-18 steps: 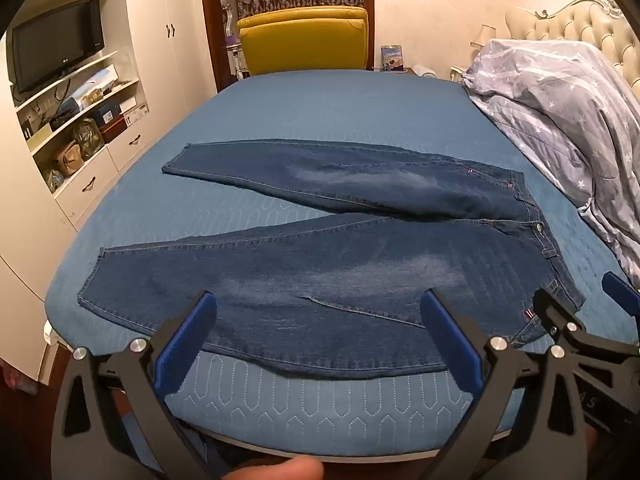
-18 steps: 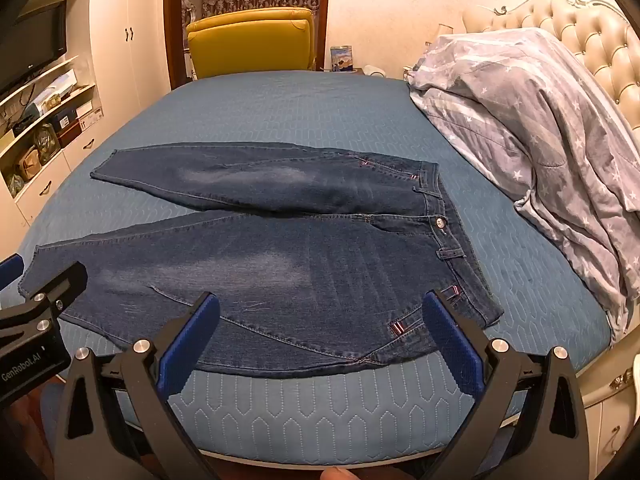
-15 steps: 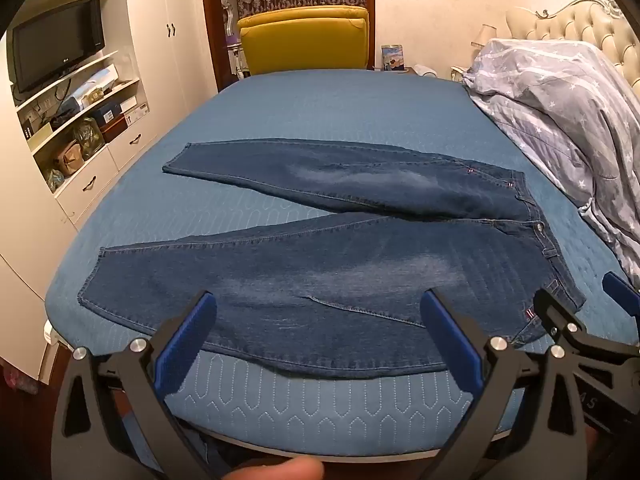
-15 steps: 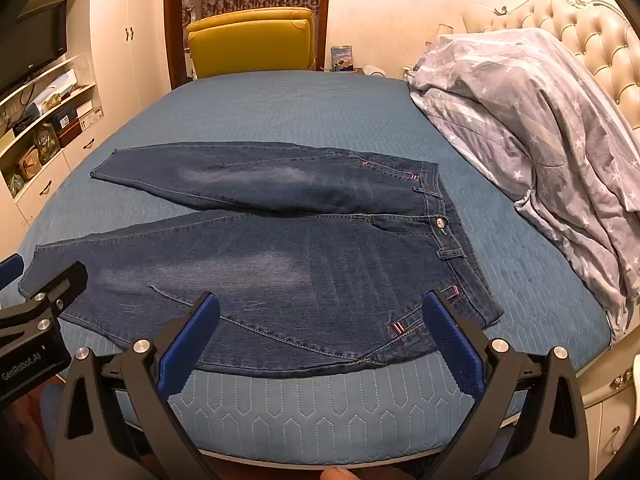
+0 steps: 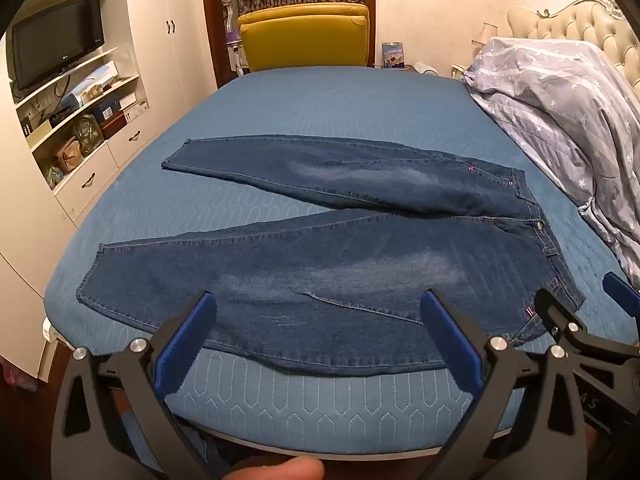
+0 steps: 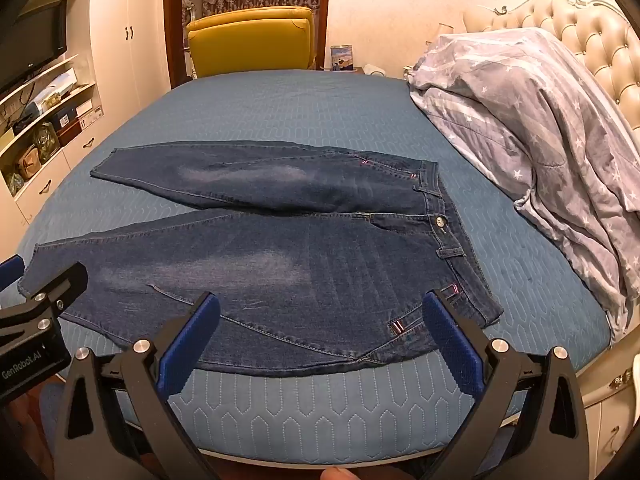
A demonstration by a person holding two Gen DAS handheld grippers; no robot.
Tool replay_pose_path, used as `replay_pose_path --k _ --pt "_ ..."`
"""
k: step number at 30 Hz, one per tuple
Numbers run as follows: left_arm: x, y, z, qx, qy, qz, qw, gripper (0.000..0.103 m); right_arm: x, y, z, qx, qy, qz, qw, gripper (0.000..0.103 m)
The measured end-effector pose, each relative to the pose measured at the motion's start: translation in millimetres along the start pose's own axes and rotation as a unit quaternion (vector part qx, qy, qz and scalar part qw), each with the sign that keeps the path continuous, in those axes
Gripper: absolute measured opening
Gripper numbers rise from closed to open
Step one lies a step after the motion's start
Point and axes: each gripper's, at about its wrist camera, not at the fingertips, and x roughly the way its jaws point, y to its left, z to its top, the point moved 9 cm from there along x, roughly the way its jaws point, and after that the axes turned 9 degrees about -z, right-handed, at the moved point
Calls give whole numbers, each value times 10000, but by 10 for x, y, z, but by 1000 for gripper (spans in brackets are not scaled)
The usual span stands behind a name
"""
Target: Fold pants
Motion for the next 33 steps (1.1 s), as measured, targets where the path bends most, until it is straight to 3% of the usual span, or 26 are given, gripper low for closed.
replay_pose_path --k 13,20,24,26,33 --pt "51 66 -37 -96 190 -67 9998 102 84 -3 -60 -6 102 -3 9999 98" --pt "228 138 -113 -283 327 -369 9984 102 363 -129 -107 258 541 234 9979 98" --pt "360 209 -163 -349 232 -635 9971 102 878 -399 20 340 968 411 9939 98" --pt "488 240 -216 -382 426 -879 9945 102 1189 -593 159 346 1114 378 9925 98" --pt "834 507 -235 -932 710 -1460 9823 102 2809 -1583 1181 316 1483 -88 9884 98"
